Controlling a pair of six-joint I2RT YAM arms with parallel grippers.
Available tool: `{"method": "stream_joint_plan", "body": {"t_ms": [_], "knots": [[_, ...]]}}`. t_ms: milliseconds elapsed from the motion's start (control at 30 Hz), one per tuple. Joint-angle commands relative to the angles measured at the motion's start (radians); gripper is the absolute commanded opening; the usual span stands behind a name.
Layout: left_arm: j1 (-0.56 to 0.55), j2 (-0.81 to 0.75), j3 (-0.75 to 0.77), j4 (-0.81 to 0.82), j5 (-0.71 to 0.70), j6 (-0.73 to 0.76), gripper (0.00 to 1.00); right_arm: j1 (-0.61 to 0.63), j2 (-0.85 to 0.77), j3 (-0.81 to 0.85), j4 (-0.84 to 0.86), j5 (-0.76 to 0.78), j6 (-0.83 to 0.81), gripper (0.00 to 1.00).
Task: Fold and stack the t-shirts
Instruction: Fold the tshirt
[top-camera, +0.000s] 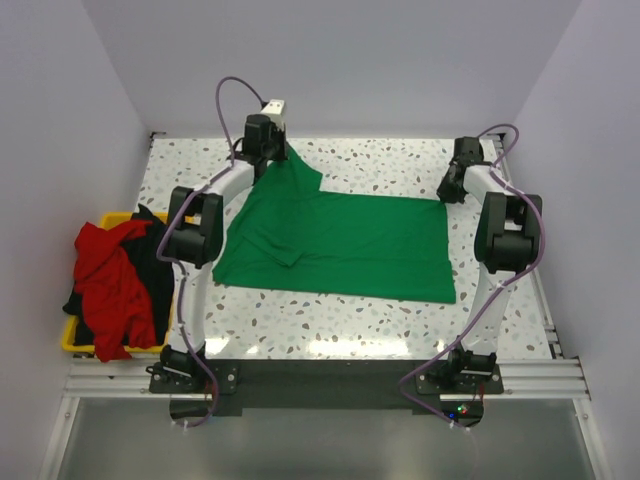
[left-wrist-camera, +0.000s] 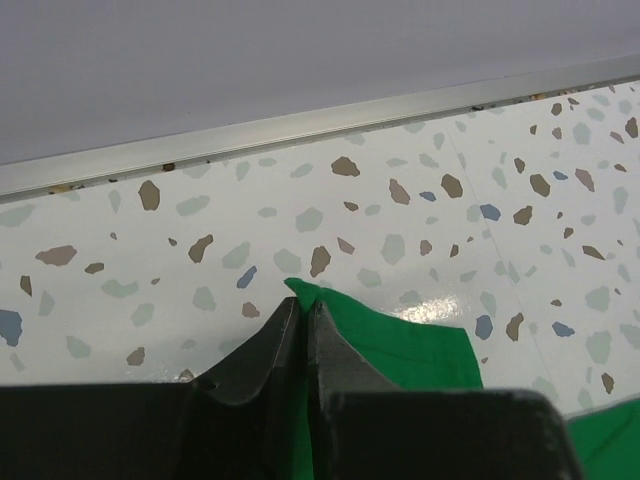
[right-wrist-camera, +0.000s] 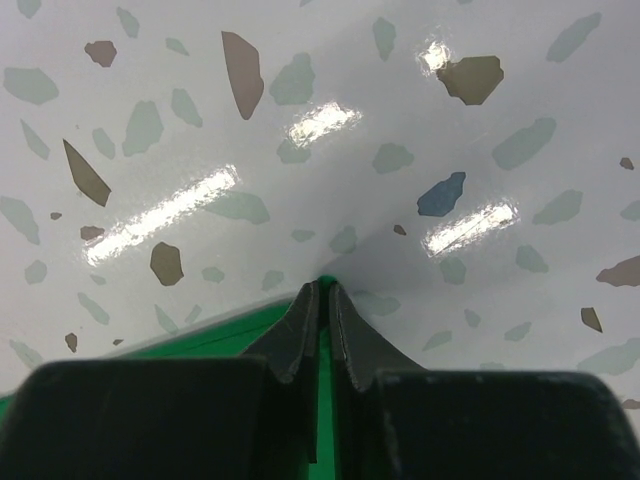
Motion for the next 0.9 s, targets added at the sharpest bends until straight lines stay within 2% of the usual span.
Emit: {"method": "stream_joint_plan", "body": {"t_ms": [0,333,500,867], "knots": [[-0.004,-0.095,-0.033,0.067,0.001,-0.019,0.08,-0.008,-0.074,0.018,-0.011,0.024,0.004,0.0],[-0.004,-0.262,-0.188,0.067,-0.006,-0.049,0.05,-0.008,-0.189,-0.068,-0.005,0.027,0.022,0.0],[-0.004,-0.358,-0.315,0.064,-0.002,-0.085,0.01,-0.008,-0.25,-0.147,-0.004,0.018,0.042,0.0],[-0.01,-0.633,-0.625,-0.036,-0.103,-0.315,0.0,-0.008,-0.399,-0.296,-0.013,0.024,0.06,0.0]]}}
